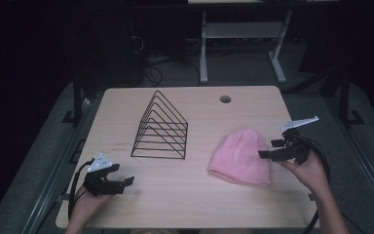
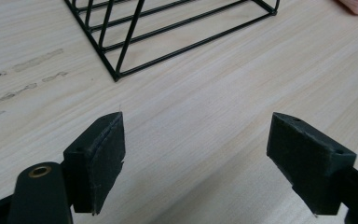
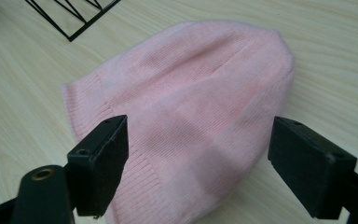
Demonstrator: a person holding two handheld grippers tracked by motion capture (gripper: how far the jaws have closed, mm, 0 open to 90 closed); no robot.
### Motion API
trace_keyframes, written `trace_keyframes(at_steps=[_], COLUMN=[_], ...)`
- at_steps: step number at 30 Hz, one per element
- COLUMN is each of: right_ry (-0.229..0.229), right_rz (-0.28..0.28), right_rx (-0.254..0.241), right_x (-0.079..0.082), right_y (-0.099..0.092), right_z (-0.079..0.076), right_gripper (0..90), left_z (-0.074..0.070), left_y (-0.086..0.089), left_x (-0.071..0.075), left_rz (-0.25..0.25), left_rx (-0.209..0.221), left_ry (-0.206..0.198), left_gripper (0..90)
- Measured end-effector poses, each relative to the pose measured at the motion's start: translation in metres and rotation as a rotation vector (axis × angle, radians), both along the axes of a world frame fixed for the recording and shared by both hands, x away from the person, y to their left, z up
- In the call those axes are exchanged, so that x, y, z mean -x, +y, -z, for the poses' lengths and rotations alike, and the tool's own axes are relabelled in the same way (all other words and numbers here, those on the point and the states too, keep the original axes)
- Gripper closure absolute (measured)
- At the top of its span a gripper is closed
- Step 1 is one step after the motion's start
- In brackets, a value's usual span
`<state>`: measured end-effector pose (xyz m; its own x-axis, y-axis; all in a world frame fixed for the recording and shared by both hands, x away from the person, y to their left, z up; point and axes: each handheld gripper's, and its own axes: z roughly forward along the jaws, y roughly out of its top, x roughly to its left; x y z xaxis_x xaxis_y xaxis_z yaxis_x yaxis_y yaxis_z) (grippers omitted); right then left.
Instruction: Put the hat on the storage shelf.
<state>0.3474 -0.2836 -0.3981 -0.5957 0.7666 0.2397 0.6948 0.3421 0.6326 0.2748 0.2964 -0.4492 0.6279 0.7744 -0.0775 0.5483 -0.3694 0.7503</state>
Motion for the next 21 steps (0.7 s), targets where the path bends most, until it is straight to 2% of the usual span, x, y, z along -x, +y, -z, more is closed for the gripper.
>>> trace_keyframes(at_steps=[10, 21], right_ry=[0.022, 0.056], right_rz=[0.013, 0.002], right_rx=[-0.002, 0.027], right_x=[-0.025, -0.052], right_y=[-0.003, 0.008], right_z=[-0.004, 0.001], right_gripper=[20.7, 21.9], left_z=[-0.001, -0.001], left_y=[-0.002, -0.002], left_x=[0.0, 0.0], left_rz=[0.008, 0.014], left_rx=[-0.002, -0.008], left_ry=[-0.005, -0.005], left_gripper=[19.4, 19.4])
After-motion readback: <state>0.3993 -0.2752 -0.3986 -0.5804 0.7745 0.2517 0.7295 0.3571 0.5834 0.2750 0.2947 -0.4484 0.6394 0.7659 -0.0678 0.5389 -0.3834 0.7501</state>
